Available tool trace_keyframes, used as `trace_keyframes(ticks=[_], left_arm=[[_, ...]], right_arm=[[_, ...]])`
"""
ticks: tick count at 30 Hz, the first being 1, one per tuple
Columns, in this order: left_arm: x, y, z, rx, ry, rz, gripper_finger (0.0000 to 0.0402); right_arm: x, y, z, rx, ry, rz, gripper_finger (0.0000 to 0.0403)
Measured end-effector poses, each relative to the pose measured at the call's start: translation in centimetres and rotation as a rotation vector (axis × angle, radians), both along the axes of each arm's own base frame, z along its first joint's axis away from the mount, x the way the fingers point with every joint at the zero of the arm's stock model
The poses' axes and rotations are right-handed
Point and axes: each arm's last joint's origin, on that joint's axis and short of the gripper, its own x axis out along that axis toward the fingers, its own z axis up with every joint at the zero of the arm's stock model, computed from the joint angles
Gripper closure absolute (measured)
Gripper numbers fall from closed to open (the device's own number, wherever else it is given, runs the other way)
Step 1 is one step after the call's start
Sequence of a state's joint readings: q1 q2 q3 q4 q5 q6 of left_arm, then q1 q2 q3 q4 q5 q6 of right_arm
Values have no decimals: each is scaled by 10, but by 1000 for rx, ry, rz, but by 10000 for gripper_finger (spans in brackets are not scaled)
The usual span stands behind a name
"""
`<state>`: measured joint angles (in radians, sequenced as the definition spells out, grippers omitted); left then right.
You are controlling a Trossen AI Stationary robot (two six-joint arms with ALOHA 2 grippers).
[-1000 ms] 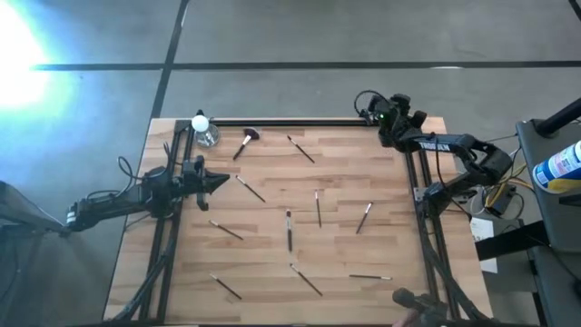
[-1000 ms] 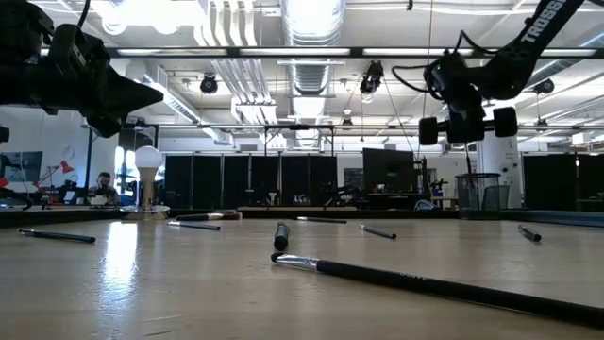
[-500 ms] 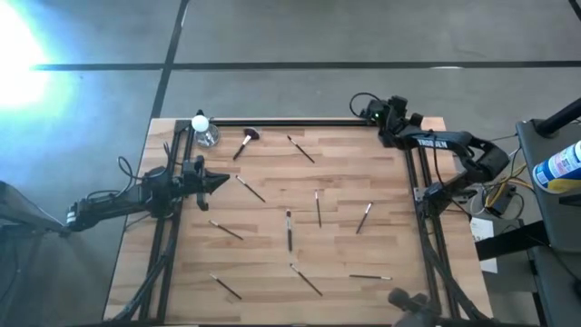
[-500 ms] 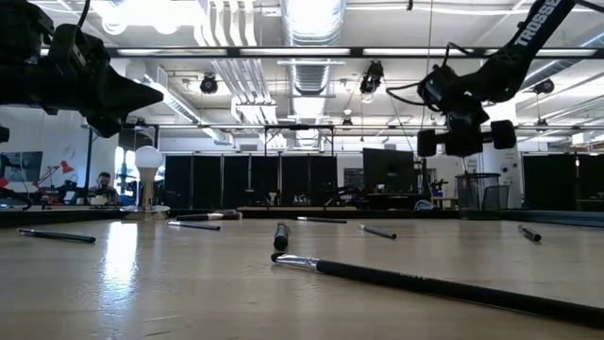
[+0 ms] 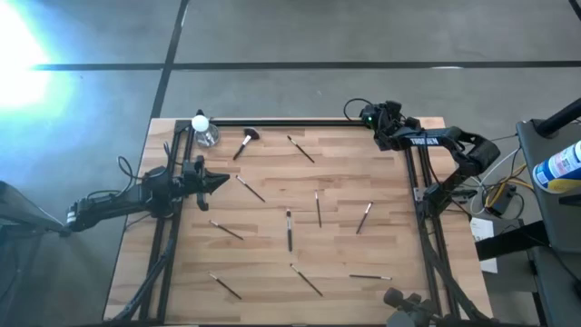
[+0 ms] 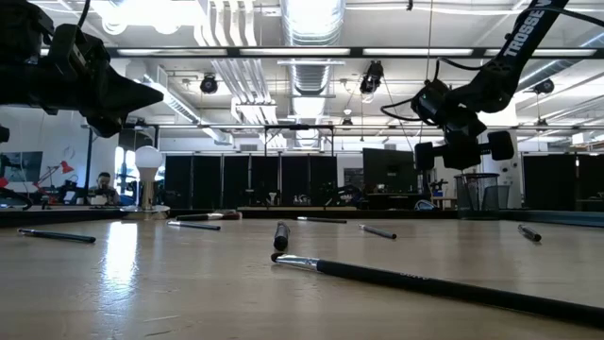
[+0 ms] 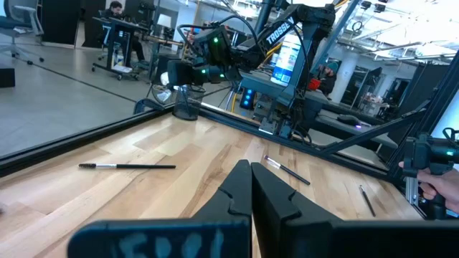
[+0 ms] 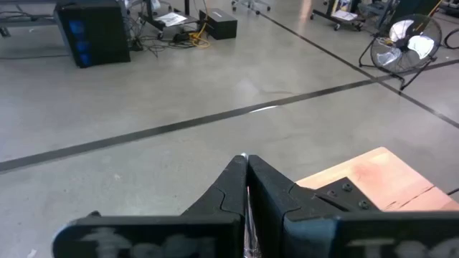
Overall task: Put items in baskets/containers
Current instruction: Put the foundation brush into the mesh organizer
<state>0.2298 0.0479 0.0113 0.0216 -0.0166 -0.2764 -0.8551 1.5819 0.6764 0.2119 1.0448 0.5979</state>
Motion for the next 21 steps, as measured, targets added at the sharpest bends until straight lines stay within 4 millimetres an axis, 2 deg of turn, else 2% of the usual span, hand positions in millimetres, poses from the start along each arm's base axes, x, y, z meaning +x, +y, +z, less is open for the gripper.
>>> trace_keyframes(ticks=[7, 14, 18, 21], left_arm=[[0, 0, 0, 0, 0, 0, 401], [0, 0, 0, 0, 0, 0, 401], [0, 0, 0, 0, 0, 0, 401], [0, 0, 0, 0, 0, 0, 401]], right_arm=[[-1, 4, 6, 14, 14, 17, 390], [-6, 10, 14, 60, 14, 57, 334], [-8, 16, 25, 82, 6, 88, 308], [-10, 23, 40, 96, -4, 129, 311]])
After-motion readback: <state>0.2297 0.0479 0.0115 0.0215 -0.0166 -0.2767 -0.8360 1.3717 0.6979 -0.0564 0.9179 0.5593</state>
